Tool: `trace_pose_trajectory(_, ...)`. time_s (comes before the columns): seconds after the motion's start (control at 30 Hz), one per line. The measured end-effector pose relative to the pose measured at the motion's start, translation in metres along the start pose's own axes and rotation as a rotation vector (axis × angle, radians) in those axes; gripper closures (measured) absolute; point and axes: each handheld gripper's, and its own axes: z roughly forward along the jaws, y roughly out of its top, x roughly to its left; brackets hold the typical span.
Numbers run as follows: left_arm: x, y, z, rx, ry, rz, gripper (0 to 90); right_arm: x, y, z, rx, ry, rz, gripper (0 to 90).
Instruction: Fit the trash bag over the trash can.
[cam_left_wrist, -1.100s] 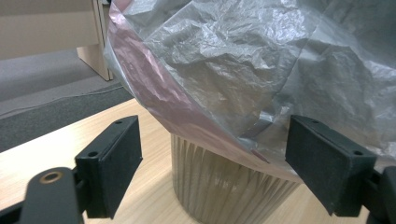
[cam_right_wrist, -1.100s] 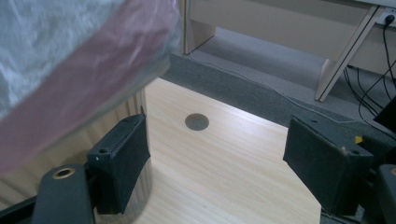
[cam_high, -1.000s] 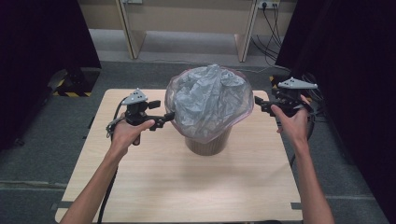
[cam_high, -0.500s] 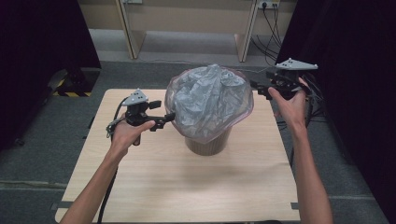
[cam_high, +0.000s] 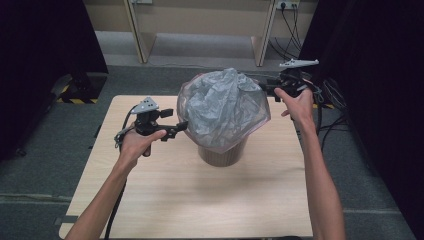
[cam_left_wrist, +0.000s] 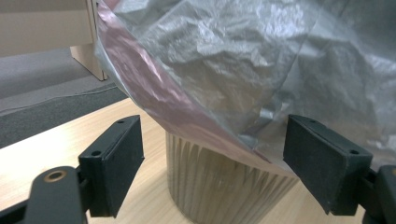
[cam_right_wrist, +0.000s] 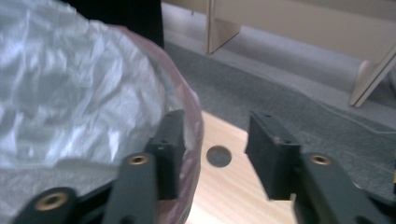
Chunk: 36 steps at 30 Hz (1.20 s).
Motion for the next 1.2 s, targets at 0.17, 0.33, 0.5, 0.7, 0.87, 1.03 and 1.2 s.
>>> trace_pose_trajectory(0.17,0.002,-0.003,0.006,0.022,-0.027,-0.004,34.0,0.0,-0.008,0.005,0.017,0.013,-0.021,78.9)
trace_pose_trajectory(0.33,0.002,-0.008,0.015,0.052,-0.074,-0.011,54.4,0.001,-0.011,0.009,0.033,0.025,-0.042,86.7)
trace_pose_trajectory(0.5,0.0,-0.011,0.02,0.067,-0.093,0.009,74.9,0.003,-0.014,0.013,0.048,0.032,-0.062,89.1)
trace_pose_trajectory(0.7,-0.005,-0.015,0.021,0.111,-0.096,0.063,89.4,0.0,-0.017,0.019,0.059,0.027,-0.062,89.8)
trace_pose_trajectory(0.87,-0.005,-0.021,0.023,0.13,-0.109,0.051,89.8,-0.006,-0.023,0.025,0.062,0.016,-0.05,89.9)
trace_pose_trajectory(1.03,-0.001,-0.03,0.028,0.147,-0.118,0.031,89.8,-0.017,-0.036,0.038,0.076,0.01,-0.014,90.0)
trace_pose_trajectory(1.2,0.006,-0.048,0.042,0.183,-0.105,0.004,89.8,-0.021,-0.053,0.054,0.11,0.005,0.003,90.0)
